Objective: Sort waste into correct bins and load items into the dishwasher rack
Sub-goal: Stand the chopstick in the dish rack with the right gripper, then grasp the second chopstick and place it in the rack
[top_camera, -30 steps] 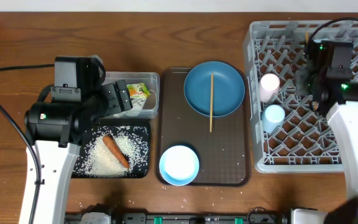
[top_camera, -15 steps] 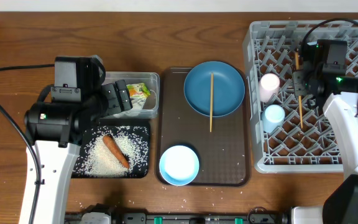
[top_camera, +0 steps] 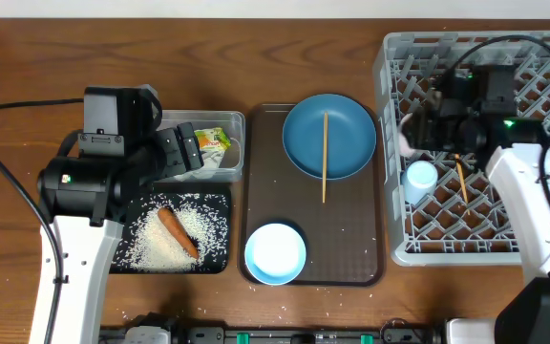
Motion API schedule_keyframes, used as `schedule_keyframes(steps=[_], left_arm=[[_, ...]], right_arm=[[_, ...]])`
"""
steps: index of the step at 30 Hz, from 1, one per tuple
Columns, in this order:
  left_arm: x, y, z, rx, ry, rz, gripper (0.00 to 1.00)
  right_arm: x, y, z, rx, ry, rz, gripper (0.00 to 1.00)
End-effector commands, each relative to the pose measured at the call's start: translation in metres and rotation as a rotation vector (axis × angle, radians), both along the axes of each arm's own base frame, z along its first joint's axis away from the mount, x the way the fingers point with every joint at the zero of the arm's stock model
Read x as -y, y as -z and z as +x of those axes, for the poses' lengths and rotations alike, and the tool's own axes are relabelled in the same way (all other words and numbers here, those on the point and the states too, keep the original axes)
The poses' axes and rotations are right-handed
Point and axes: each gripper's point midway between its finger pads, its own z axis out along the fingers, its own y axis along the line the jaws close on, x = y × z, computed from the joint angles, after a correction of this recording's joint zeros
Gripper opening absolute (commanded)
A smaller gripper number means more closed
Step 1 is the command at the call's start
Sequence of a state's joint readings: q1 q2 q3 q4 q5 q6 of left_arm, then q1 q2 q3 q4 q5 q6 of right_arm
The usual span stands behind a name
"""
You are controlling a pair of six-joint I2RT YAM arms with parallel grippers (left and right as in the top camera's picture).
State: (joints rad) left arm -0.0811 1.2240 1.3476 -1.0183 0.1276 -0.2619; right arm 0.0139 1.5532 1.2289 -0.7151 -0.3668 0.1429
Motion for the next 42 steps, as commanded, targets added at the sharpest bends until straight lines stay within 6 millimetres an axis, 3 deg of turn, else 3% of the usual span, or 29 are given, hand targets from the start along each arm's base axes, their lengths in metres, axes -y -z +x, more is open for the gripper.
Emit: schedule_keyframes(steps=[1,4,10,14,18,26,28,30,36,40,42], left_arm=[[-0.001,0.002,-0.001,-0.005,-0.003,0.009,0.91],[-0.001,0.002,-0.001,-0.006,-0.003,0.009,0.91],[-0.001,0.002,-0.001,-0.006,-0.003,0.009,0.91],[-0.001,0.002,-0.001,-0.006,-0.003,0.009,0.91],[-0.001,0.002,-0.001,-0.006,-0.003,0.009,0.91],[-0.001,0.002,-0.001,-0.006,-0.003,0.009,0.91],[-0.001,0.002,-0.001,-0.005,-0.003,0.009,0.91],[-0.002,0.002,-0.001,-0.005,-0.003,0.009,0.91],[-0.001,0.002,-0.001,-0.006,-0.003,0.009,0.92],[-0.001,0.002,-0.001,-0.006,-0.003,0.009,0.91],[-0.001,0.002,-0.001,-0.006,-0.003,0.009,0.92]], right_arm=[[-0.051,-0.021,-0.01,-0.018,-0.045,0.186,0.53],[-0.067,-0.018,-0.008,0.001,-0.039,0.118,0.53],[-0.084,0.0,-0.006,0.024,0.029,-0.072,0.61],[-0.116,0.015,-0.001,0.045,-0.023,-0.085,0.61],[-0.133,0.043,0.005,0.021,-0.02,-0.112,0.6],[-0.145,0.118,0.004,-0.096,-0.032,-0.176,0.54],[-0.147,0.13,0.003,-0.116,-0.037,-0.183,0.53],[-0.147,0.135,0.002,-0.125,-0.039,-0.189,0.46],[-0.152,0.114,0.012,-0.067,-0.036,-0.159,0.19],[-0.155,0.074,0.022,0.028,-0.054,-0.131,0.01],[-0.155,0.047,0.024,0.096,-0.079,-0.123,0.01]])
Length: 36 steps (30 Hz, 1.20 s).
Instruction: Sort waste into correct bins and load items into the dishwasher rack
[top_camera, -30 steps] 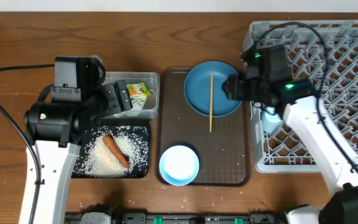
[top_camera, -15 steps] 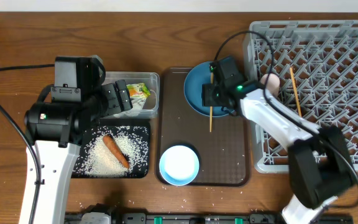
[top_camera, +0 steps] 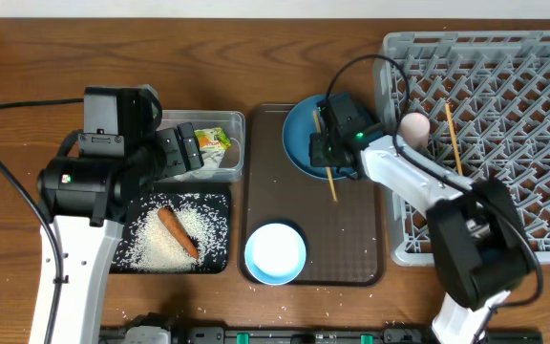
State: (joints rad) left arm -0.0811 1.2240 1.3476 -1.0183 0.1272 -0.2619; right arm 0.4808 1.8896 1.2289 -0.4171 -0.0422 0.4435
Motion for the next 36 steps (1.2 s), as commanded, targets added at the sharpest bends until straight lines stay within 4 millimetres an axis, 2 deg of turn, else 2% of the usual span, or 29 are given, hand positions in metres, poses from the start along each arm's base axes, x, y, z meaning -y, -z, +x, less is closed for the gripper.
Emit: schedule_keyframes(steps=[1,4,8,11,14,19,25,27,32,36], left_arm=[[-0.001,0.002,-0.001,-0.005,-0.003,0.008,0.91],[-0.001,0.002,-0.001,-0.006,-0.003,0.009,0.92],[-0.001,0.002,-0.001,-0.006,-0.003,0.009,0.92],[-0.001,0.002,-0.001,-0.006,-0.003,0.009,0.91],[-0.001,0.002,-0.001,-0.006,-0.002,0.009,0.92],[-0.001,0.002,-0.001,-0.005,-0.003,0.008,0.91],[-0.001,0.002,-0.001,-0.006,-0.003,0.009,0.92],[-0.001,0.002,-0.001,-0.006,-0.003,0.009,0.91],[-0.001,0.002,-0.001,-0.006,-0.003,0.009,0.92],[-0.001,0.002,-0.001,-0.006,-0.003,0.009,0.92]], right_arm=[[-0.007,-0.075,0.014,0.185,-0.055,0.039,0.01],[0.003,-0.119,0.013,0.286,-0.09,0.041,0.01],[0.037,-0.167,0.007,0.391,-0.117,-0.004,0.01],[0.074,-0.188,0.001,0.431,-0.108,-0.061,0.01],[0.116,-0.197,-0.003,0.437,-0.083,-0.134,0.01],[0.179,-0.185,-0.007,0.371,-0.037,-0.241,0.01],[0.225,-0.16,-0.005,0.286,-0.006,-0.307,0.01],[0.231,-0.15,-0.003,0.258,0.008,-0.308,0.02],[0.236,-0.122,0.002,0.182,0.009,-0.305,0.25],[0.24,-0.106,0.008,0.149,0.013,-0.316,0.13]])
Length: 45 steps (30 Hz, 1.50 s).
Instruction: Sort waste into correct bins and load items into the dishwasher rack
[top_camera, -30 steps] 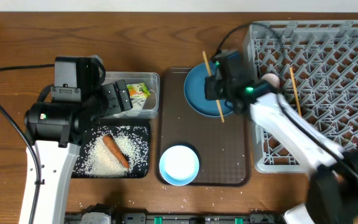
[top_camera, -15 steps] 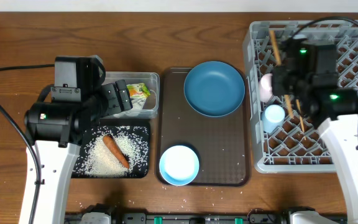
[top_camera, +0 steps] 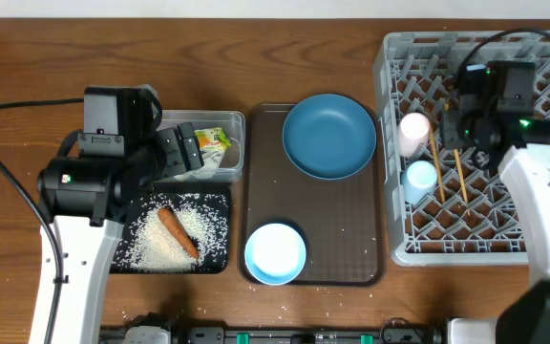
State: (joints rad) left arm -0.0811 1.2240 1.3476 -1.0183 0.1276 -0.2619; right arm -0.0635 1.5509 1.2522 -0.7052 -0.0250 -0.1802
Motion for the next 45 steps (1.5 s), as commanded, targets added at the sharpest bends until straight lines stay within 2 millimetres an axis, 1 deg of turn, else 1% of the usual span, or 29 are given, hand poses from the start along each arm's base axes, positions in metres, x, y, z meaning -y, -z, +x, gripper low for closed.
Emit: schedule_keyframes(steps=[1,3,5,9,12,14,15,16,19,21,24,29,31,35,40,45], left_arm=[[-0.001,0.002,-0.001,-0.006,-0.003,0.009,0.92],[-0.001,0.002,-0.001,-0.006,-0.003,0.009,0.92],[-0.001,0.002,-0.001,-0.006,-0.003,0.009,0.92],[-0.001,0.002,-0.001,-0.006,-0.003,0.009,0.92],[-0.001,0.002,-0.001,-0.006,-0.003,0.009,0.92],[-0.001,0.002,-0.001,-0.006,-0.003,0.009,0.92],[-0.002,0.002,-0.001,-0.006,-0.003,0.009,0.91],[-0.001,0.002,-0.001,-0.005,-0.003,0.009,0.92],[-0.001,0.002,-0.001,-0.006,-0.003,0.009,0.92],[-0.001,0.002,-0.001,-0.006,-0.003,0.009,0.92],[-0.001,0.002,-0.001,-0.006,-0.003,0.009,0.92],[-0.001,0.002,-0.001,-0.006,-0.003,0.009,0.92],[-0.001,0.002,-0.001,-0.006,-0.003,0.009,0.92],[-0.001,0.002,-0.001,-0.006,-0.003,0.009,0.92],[-0.002,0.002,-0.001,-0.006,-0.003,0.009,0.92],[-0.001,0.002,-0.001,-0.006,-0.003,0.009,0.92]], right_arm=[[0.006,0.007,0.006,-0.011,0.01,-0.023,0.12],[0.008,0.01,0.008,-0.013,0.015,-0.029,0.13],[0.009,0.011,0.01,-0.011,0.016,-0.029,0.23],[0.009,0.005,0.012,0.012,0.043,-0.012,0.24],[0.006,-0.008,0.011,0.045,0.082,0.028,0.24],[-0.008,-0.022,0.01,0.078,0.085,0.132,0.24],[-0.026,-0.033,0.007,0.095,0.048,0.224,0.25],[-0.034,-0.037,0.004,0.098,0.031,0.264,0.25],[-0.07,-0.054,-0.014,0.065,-0.024,0.458,0.27],[-0.092,-0.056,-0.03,-0.001,-0.039,0.556,0.28],[-0.123,-0.05,-0.049,-0.103,-0.066,0.616,0.31],[-0.187,-0.037,-0.078,-0.197,-0.239,0.591,0.33],[-0.209,-0.033,-0.088,-0.218,-0.3,0.568,0.33],[-0.251,-0.018,-0.117,-0.275,-0.422,0.48,0.34],[-0.296,0.008,-0.159,-0.36,-0.572,0.38,0.37],[-0.336,0.037,-0.206,-0.461,-0.718,0.315,0.37]])
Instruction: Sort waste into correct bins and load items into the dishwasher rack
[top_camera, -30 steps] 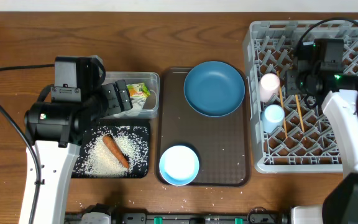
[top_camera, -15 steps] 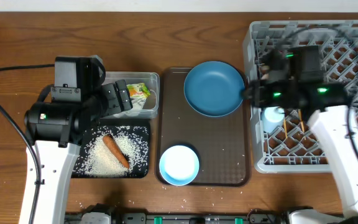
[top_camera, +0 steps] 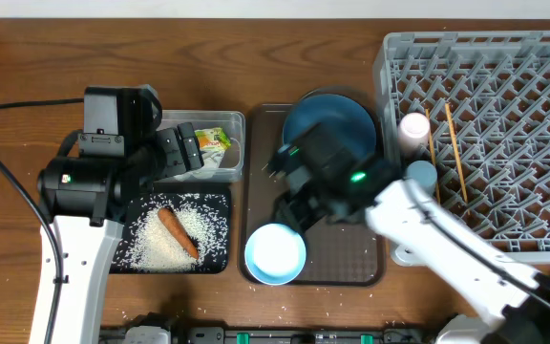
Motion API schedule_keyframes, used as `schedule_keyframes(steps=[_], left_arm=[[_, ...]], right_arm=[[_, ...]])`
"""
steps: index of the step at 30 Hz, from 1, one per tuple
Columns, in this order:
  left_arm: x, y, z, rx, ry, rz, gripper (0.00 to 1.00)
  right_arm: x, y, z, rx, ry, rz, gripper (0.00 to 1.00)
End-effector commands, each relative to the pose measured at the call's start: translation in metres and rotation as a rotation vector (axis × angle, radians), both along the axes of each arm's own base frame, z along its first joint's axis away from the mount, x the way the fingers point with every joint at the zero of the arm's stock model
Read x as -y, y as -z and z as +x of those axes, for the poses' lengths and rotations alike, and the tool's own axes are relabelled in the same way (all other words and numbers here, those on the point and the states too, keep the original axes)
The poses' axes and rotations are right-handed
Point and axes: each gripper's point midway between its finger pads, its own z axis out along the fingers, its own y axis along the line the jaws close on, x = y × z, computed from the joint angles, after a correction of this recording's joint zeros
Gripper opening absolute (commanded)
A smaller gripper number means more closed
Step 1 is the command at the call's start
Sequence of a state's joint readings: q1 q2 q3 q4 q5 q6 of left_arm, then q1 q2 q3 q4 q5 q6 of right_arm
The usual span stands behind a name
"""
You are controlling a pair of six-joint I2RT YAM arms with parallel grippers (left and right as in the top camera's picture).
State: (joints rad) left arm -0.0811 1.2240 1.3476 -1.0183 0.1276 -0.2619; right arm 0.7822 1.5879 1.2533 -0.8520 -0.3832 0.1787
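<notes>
My right gripper (top_camera: 292,212) reaches across the brown tray (top_camera: 351,268) and hangs at the upper rim of the light blue bowl (top_camera: 275,254); its fingers are too dark to read. The arm covers part of the blue plate (top_camera: 337,119). In the grey dish rack (top_camera: 504,57) stand a pink cup (top_camera: 413,128) and a blue cup (top_camera: 421,175), with two chopsticks (top_camera: 454,153) beside them. My left gripper (top_camera: 187,150) stands open over the clear bin (top_camera: 220,143), which holds a wrapper.
A black bin (top_camera: 175,232) at the front left holds spilled rice and a carrot (top_camera: 177,232). Rice grains are scattered on the wooden table (top_camera: 27,57) near its front edge. The left arm's column stands along the left side.
My right gripper has moved from the dish rack, beside the chopsticks, to the tray at the bowl's rim. The left arm, the bins and the dishes stand as before.
First my right gripper was in the rack, with one chopstick there and another lying across the blue plate. Then it was at the plate, on that chopstick. Later the plate was bare and two chopsticks lay in the rack. Now the gripper is at the bowl.
</notes>
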Motion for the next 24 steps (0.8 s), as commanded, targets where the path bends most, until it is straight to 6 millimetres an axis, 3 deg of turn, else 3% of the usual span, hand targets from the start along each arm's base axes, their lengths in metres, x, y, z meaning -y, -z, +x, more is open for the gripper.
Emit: schedule_keyframes(steps=[1,6,11,16,20,24], left_arm=[[-0.001,0.002,-0.001,-0.006,-0.003,0.009,0.92],[-0.001,0.002,-0.001,-0.006,-0.003,0.009,0.92],[-0.001,0.002,-0.001,-0.006,-0.003,0.009,0.92],[-0.001,0.002,-0.001,-0.006,-0.003,0.009,0.92],[-0.001,0.002,-0.001,-0.006,-0.003,0.009,0.92],[-0.001,0.002,-0.001,-0.006,-0.003,0.009,0.92]], right_arm=[[-0.02,0.025,-0.029,-0.03,-0.09,-0.059,0.37],[-0.041,0.067,-0.071,-0.085,-0.224,-0.152,0.39],[-0.041,0.104,-0.091,-0.086,-0.285,-0.274,0.4],[-0.039,0.122,-0.102,-0.092,-0.315,-0.33,0.38],[-0.037,0.124,-0.099,-0.078,-0.311,-0.343,0.14],[-0.036,0.124,-0.095,-0.067,-0.302,-0.35,0.01]])
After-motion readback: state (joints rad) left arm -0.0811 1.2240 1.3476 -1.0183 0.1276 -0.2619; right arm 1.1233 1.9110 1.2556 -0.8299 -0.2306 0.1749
